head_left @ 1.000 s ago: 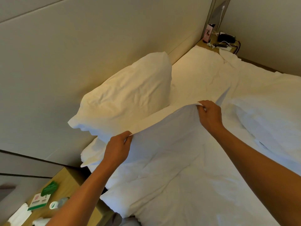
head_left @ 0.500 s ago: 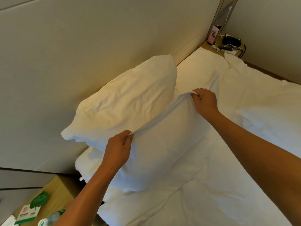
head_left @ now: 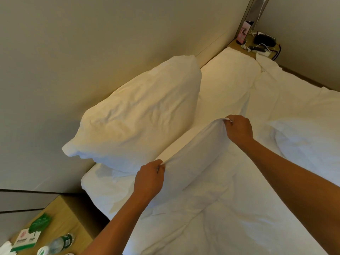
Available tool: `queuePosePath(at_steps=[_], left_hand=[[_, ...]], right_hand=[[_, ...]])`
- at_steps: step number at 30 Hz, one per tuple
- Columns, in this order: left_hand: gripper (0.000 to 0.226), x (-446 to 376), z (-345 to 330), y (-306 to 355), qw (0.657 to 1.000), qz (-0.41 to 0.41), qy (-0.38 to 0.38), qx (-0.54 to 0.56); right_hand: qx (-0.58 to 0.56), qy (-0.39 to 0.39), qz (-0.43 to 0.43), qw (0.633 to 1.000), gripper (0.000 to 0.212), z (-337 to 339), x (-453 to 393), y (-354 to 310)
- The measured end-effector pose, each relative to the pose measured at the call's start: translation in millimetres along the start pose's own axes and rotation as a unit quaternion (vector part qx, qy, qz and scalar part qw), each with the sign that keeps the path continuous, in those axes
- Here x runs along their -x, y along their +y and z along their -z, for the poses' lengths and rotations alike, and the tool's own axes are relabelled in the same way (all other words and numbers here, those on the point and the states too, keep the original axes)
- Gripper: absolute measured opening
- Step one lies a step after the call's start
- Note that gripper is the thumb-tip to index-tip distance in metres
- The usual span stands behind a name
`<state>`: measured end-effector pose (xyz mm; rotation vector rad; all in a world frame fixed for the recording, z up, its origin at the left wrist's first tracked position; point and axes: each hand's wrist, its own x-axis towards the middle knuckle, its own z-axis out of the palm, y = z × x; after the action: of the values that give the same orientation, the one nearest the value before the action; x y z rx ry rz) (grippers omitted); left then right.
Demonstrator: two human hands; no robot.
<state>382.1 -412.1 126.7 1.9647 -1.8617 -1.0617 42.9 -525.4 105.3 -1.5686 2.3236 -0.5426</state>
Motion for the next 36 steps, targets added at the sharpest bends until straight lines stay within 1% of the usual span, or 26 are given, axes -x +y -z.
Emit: queuePosePath(at_steps=[5,9,11,13,15,16,17,19,21,23,25,28,30,32,34,36], left_hand=[[0.029,-4,11,2,1.0,0.005,0.008,0.001],[0.028,-38,36,-17,0.999,0.032,0.032,-0.011],[0.03,-58,45,-29,0.996,0.061,0.059,-0.012],[0.03,-73,49,-38,0.992,0.08,0.094,0.001],[0.026,-79,45,-40,0.989,0.072,0.126,0.029],[0.023,-78,41,-38,0.988,0.059,0.137,0.044],[0.026,-76,35,-37,0.988,0.043,0.139,0.053],[0.046,-67,16,-32,0.991,0.006,0.132,0.028],[0.058,-56,-6,-28,0.987,-0.045,0.147,-0.038],[0.061,-45,-30,-23,0.979,-0.11,0.148,-0.091],[0.064,-35,-58,-22,0.973,-0.149,0.104,-0.14],[0.066,-28,-94,-28,0.969,-0.141,0.003,-0.203],[0.067,-28,-109,-36,0.958,-0.144,-0.034,-0.246],[0.069,-29,-118,-48,0.944,-0.16,-0.045,-0.285],[0.077,-33,-122,-60,0.935,-0.168,-0.038,-0.311],[0.086,-38,-122,-73,0.928,-0.176,-0.029,-0.326]], right_hand=[[0.014,0.023,0.019,0.999,0.03,6,-9,-11],[0.009,-0.017,0.032,0.999,0.036,-18,-31,-51],[0.013,-0.041,0.033,0.999,0.039,-34,-42,-76],[-0.007,-0.045,0.042,0.998,0.037,-49,-50,-98],[-0.051,-0.035,0.059,0.996,0.034,-61,-50,-111],[-0.071,-0.034,0.07,0.995,0.036,-66,-46,-111],[-0.079,-0.036,0.08,0.993,0.039,-71,-39,-108],[-0.072,-0.051,0.079,0.993,0.046,-80,-18,-89],[-0.073,-0.07,0.046,0.994,0.049,-90,12,-63],[-0.088,-0.091,0.002,0.992,0.051,-98,44,-35],[-0.101,-0.123,-0.048,0.986,0.056,-107,73,-11],[-0.15,-0.167,-0.132,0.965,0.065,-122,102,11],[-0.19,-0.187,-0.187,0.945,0.075,-132,112,17],[-0.214,-0.197,-0.224,0.93,0.087,-143,115,16],[-0.248,-0.205,-0.253,0.912,0.099,-155,115,10],[-0.312,-0.222,-0.304,0.872,0.108,-167,111,0]])
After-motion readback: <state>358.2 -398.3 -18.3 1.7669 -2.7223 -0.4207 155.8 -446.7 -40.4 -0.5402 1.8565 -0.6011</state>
